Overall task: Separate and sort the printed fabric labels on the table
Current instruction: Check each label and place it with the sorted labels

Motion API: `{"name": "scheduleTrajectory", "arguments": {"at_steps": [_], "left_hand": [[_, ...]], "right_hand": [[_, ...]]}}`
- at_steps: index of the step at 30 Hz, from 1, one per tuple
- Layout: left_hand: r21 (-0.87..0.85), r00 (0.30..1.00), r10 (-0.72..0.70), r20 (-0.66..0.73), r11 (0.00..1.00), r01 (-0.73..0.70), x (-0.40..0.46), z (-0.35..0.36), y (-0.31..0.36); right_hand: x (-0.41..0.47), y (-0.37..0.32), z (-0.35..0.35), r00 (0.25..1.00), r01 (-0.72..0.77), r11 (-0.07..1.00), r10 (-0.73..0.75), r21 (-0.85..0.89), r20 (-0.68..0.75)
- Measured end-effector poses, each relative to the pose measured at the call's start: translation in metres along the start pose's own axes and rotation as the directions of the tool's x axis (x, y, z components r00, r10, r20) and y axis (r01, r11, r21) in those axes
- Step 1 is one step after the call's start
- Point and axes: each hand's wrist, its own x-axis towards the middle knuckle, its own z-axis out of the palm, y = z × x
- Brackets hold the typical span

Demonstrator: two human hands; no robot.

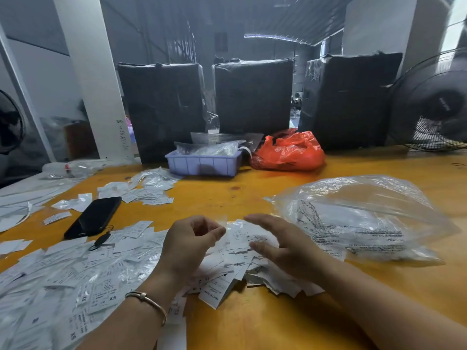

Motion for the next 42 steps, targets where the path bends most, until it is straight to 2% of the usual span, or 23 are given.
{"name": "scheduleTrajectory", "arguments": {"at_steps": [6, 8, 10, 13, 17, 20, 21, 23, 25, 28, 30, 33, 36, 42], "left_hand": [[-0.011, 0.997, -0.048, -0.055, 0.999, 0.048, 0.004, -0.004, -0.005], [-0.019, 0.997, -0.059, -0.059, 0.998, 0.058, 0.004, -0.005, -0.005], [-0.031, 0.997, -0.060, -0.046, 0.998, 0.059, 0.003, -0.005, -0.005], [-0.029, 0.999, -0.052, -0.009, 0.998, 0.052, 0.001, -0.003, -0.003], [-0.068, 0.997, -0.047, 0.068, 0.996, 0.052, -0.001, 0.000, 0.001], [-0.085, 0.991, -0.055, 0.123, 0.994, 0.066, -0.005, 0.001, 0.003], [-0.096, 0.989, -0.056, 0.134, 0.993, 0.069, -0.006, 0.001, 0.004], [-0.136, 0.985, -0.059, 0.162, 0.987, 0.081, -0.009, 0.001, 0.007], [-0.153, 0.978, -0.055, 0.203, 0.984, 0.087, -0.011, 0.002, 0.010], [-0.148, 0.966, -0.013, 0.259, 0.988, 0.053, -0.014, 0.005, 0.014], [-0.145, 0.961, 0.025, 0.274, 0.989, 0.016, -0.015, 0.006, 0.016], [-0.082, 0.952, 0.107, 0.288, 0.993, -0.087, -0.017, 0.006, 0.017], [0.008, 0.938, 0.181, 0.296, 0.981, -0.192, -0.019, 0.008, 0.015], [0.051, 0.913, 0.238, 0.332, 0.962, -0.269, -0.019, 0.008, 0.013]], "right_hand": [[0.021, -0.005, 0.011, 0.996, -0.056, 0.967, 0.073, -0.247, 0.057], [0.025, -0.008, 0.010, 0.997, -0.071, 0.973, 0.078, -0.219, 0.023], [0.026, -0.009, 0.010, 0.999, -0.045, 0.980, 0.040, -0.195, -0.030], [0.024, -0.008, 0.009, 0.994, 0.082, 0.953, -0.101, -0.291, -0.050], [0.016, -0.002, 0.010, 0.992, 0.090, 0.955, -0.110, -0.283, -0.058], [0.008, -0.004, 0.006, 0.987, 0.072, 0.980, -0.097, -0.184, -0.129], [0.006, -0.006, 0.002, 0.983, 0.047, 0.994, -0.064, -0.104, -0.170], [0.002, -0.006, -0.008, 0.974, -0.010, 0.981, 0.054, 0.196, -0.220], [-0.002, -0.007, -0.018, 0.969, -0.067, 0.870, 0.173, 0.488, -0.175], [-0.006, -0.009, -0.027, 0.952, -0.151, 0.629, 0.301, 0.763, -0.060], [-0.006, -0.011, -0.027, 0.933, -0.162, 0.536, 0.356, 0.829, -0.048], [-0.006, -0.013, -0.026, 0.913, -0.138, 0.528, 0.396, 0.838, -0.099], [-0.005, -0.013, -0.028, 0.912, -0.154, 0.533, 0.400, 0.832, -0.087], [-0.005, -0.020, -0.034, 0.900, -0.087, 0.506, 0.409, 0.858, -0.150]]}}
